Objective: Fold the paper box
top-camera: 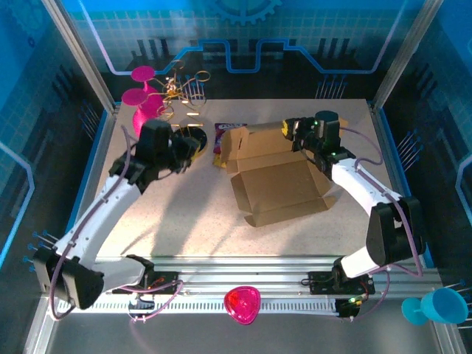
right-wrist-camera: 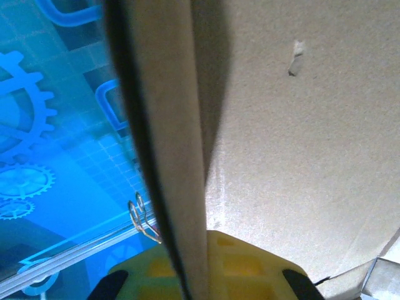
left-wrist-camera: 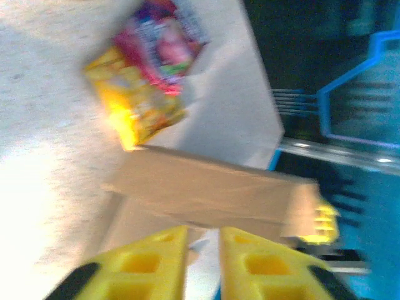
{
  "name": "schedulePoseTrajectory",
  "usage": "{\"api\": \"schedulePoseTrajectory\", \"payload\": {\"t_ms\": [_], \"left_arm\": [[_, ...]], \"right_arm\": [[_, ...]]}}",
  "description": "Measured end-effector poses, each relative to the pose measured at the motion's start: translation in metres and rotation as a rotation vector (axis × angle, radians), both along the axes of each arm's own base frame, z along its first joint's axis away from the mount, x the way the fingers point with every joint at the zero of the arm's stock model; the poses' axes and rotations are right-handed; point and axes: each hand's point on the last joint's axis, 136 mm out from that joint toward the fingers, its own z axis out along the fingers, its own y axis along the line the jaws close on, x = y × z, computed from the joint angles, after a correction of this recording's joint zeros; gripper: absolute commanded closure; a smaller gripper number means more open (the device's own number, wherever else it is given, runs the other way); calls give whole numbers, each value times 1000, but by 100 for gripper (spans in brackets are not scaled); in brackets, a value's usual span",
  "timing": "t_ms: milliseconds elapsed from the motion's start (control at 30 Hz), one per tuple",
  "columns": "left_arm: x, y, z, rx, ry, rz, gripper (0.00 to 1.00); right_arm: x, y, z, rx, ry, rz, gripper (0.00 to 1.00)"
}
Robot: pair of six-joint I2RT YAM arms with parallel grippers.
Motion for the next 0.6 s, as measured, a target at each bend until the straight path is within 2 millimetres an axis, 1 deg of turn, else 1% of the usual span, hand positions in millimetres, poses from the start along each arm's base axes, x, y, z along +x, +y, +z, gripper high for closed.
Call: {"api": "schedulePoseTrajectory", "payload": {"t_ms": [67,133,167,200,233,267,367,467,533,600], "left_arm": [[-11,0,-54,-10,99,2,88],[-18,-2,-102,-19,197,6,90],[-19,-4,-120,-25,230,6,90],[-18,-6,-132,-36,249,9,91],[-15,-9,-140,-50,254,10,90],[-7,-13,-143,-68,239,9,87],[16,-23,-144,-129,164,12,79],[37,-32,-144,-198,77,16,78],[45,-35,-150,-239,45,25,78],[46,-38,-156,-267,35,26,78]], "right_arm": [[0,1,6,3,6,5,100],[-1,2,10,6,18,9,100],[-1,2,12,6,23,13,100],[-2,3,13,7,27,15,100],[-2,3,13,8,32,14,100],[-2,3,13,10,37,15,100],[-3,3,11,17,54,14,100],[-4,4,10,29,63,14,100],[-3,3,11,42,68,11,100],[-2,2,11,52,71,7,100]]}}
